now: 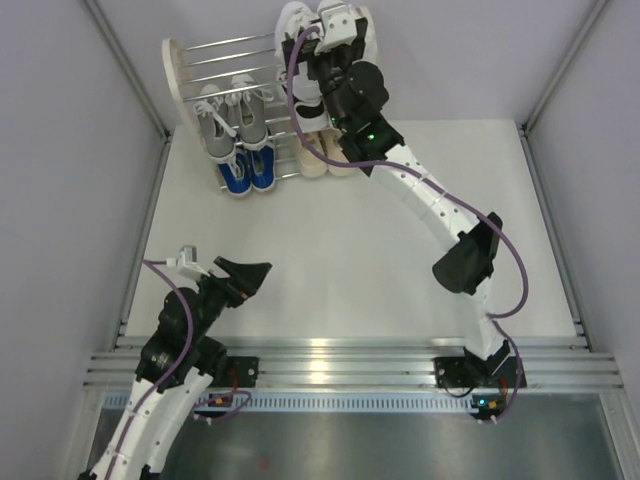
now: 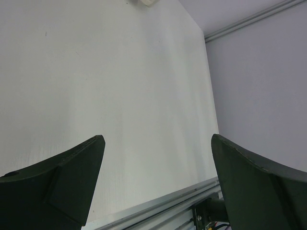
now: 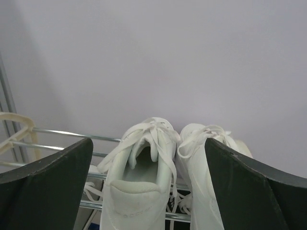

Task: Place and organize the shoes onto the shoe shelf
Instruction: Place the shoe at the shoe shelf, then adjust the shoe at the shoe shelf.

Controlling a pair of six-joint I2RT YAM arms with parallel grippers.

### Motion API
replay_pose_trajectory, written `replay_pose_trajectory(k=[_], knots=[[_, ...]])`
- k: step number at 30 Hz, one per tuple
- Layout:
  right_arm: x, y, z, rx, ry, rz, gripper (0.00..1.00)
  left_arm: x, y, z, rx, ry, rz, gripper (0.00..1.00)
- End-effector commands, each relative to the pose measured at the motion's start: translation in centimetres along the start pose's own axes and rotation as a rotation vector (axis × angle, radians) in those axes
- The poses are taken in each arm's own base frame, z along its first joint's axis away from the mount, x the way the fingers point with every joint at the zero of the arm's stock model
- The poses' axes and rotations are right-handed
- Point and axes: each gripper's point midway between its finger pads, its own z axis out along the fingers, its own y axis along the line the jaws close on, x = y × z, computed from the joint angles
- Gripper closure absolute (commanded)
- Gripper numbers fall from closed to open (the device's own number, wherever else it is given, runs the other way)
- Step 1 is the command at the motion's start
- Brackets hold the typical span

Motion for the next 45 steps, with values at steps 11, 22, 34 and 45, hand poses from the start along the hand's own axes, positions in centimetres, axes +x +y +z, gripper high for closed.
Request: replay_pose_trajectory(k=[11,22,34,45], knots=[[-12.6,-2.0,-2.6,-0.119,-0.121,0.018,0.01,-1.5,-2.7,-1.2,0.078,-0.035,0.022,0.02],[-6.8,-7.9,-5.0,-0.350,0.115,-0.021,0.01,-1.2,-2.4,-1.1,0.071,-0.023,0.023,0.02],[0.4,-8.6,-5.4,-0.424,0.268,0.145,0.01,-1.1,-2.0,-1.0,0.061,-0.025,0.017,0.02],[4.8,-9.8,-3.8,-0.330,0.324,0.123,0.00,-0.9,-1.4,-0.7,0.043,-0.024,0.018,0.02]])
